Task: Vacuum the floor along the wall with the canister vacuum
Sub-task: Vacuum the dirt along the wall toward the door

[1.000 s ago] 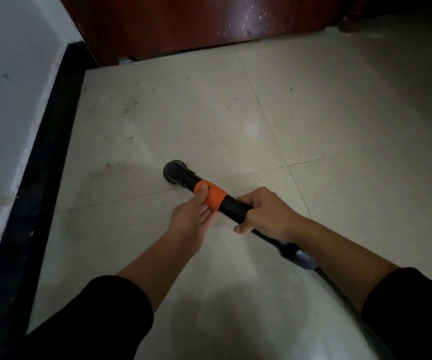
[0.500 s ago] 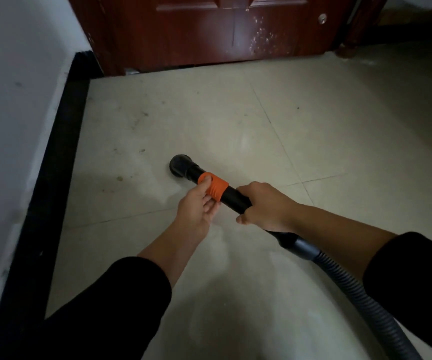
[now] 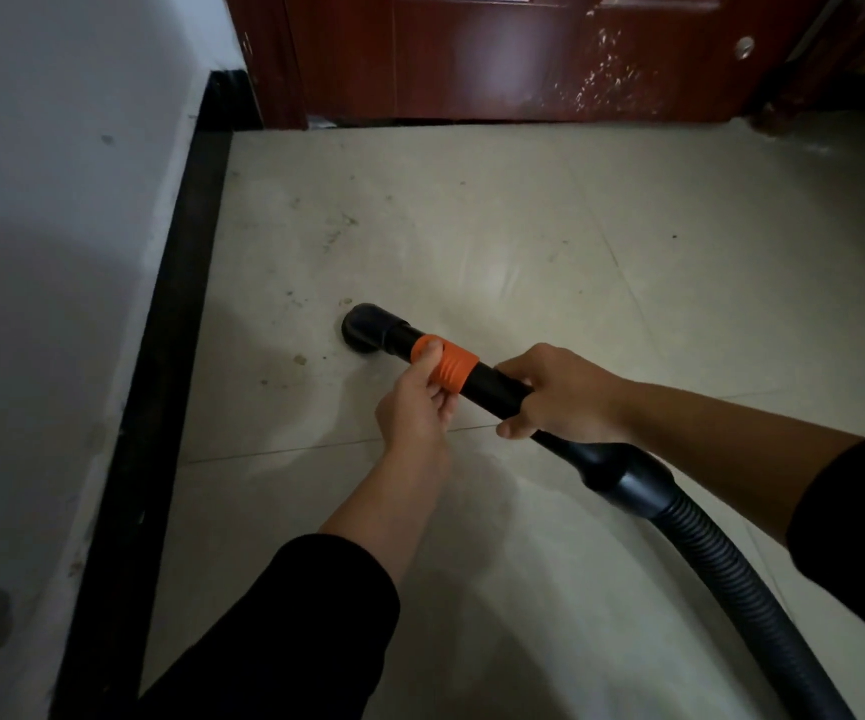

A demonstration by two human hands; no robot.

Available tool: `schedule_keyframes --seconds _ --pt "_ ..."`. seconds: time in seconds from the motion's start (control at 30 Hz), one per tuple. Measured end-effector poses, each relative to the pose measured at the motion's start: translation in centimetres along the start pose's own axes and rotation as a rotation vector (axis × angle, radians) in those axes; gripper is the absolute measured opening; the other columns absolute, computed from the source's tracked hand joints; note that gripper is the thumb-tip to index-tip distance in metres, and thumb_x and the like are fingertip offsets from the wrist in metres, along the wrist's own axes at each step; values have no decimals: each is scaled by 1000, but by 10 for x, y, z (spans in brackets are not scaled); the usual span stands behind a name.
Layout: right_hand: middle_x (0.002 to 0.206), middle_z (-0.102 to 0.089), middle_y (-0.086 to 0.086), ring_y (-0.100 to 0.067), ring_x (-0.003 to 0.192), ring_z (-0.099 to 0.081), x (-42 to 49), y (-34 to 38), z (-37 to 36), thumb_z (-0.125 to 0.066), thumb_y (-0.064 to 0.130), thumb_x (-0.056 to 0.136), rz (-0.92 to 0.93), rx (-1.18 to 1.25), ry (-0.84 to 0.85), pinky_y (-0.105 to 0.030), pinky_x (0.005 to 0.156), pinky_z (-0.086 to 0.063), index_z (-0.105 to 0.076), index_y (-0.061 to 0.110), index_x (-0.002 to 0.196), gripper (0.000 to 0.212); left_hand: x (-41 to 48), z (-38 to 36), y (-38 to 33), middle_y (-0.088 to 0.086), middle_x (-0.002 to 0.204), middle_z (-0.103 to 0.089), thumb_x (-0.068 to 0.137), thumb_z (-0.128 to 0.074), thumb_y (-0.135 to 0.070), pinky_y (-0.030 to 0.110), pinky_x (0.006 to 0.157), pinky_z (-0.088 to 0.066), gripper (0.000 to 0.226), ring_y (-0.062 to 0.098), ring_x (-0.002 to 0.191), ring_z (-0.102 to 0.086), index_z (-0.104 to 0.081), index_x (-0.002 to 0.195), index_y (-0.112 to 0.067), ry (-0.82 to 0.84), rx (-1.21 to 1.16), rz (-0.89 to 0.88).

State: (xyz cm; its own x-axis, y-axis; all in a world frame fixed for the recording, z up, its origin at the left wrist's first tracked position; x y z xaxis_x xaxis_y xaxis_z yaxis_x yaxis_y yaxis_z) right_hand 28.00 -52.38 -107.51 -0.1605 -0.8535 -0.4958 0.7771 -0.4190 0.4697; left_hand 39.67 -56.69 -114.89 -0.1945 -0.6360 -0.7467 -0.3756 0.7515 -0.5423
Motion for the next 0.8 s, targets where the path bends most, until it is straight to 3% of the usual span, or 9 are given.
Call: schedule_keyframes --seconds 0.13,0.37,0.53,0.7,0.8 --pt "82 -68 -10 -24 77 -63 3 -5 -2 -76 18 77 19 35 28 -34 74 -49 -67 10 92 19 -2 1 4 3 86 -66 82 -76 -20 23 76 -52 18 9 77 -64 -61 85 -12 -34 -51 -12" --pt "74 -62 -8 -16 66 -55 3 -4 -10 -77 15 76 93 82 74 -29 67 -43 -68 6 93 21 -10 13 1 5 93 -66 84 -74 -20 22 76 -52 21 11 83 -64 -60 97 -11 -25 -27 -47" --pt "73 -61 -5 -14 63 -55 0 3 -21 -76 15 77 137 102 113 -27 64 -42 -69 6 96 23 -13 29 -1 9 107 -67 83 -74 -25 22 72 -53 34 16 99 -65 -61 111 -10 -37 14 -71" --pt "79 -65 -14 -15 65 -56 -3 7 -27 -76 15 77 169 109 151 -29 66 -43 -69 6 96 23 -16 40 -1 7 105 -68 84 -73 -26 22 75 -52 39 13 94 -65 -61 118 -8 -42 37 -89" --pt "72 -60 -7 -14 63 -54 0 11 -27 -76 14 77 175 120 160 -28 65 -42 -69 6 95 21 -15 41 -5 6 103 -68 85 -72 -26 23 79 -52 37 13 94 -65 -61 116 -9 -35 34 -101"
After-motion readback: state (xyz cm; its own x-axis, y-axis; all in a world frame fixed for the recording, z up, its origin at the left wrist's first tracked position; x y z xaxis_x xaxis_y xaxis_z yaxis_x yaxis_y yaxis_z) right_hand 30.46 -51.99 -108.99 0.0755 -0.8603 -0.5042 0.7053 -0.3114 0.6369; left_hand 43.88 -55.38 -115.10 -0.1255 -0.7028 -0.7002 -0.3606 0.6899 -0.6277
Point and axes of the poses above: each hand's wrist, its own x-axis towards the middle knuckle, its own z-axis out of the back of the hand, y = z × x, the point moved 6 cm from there along x, towards the middle knuckle
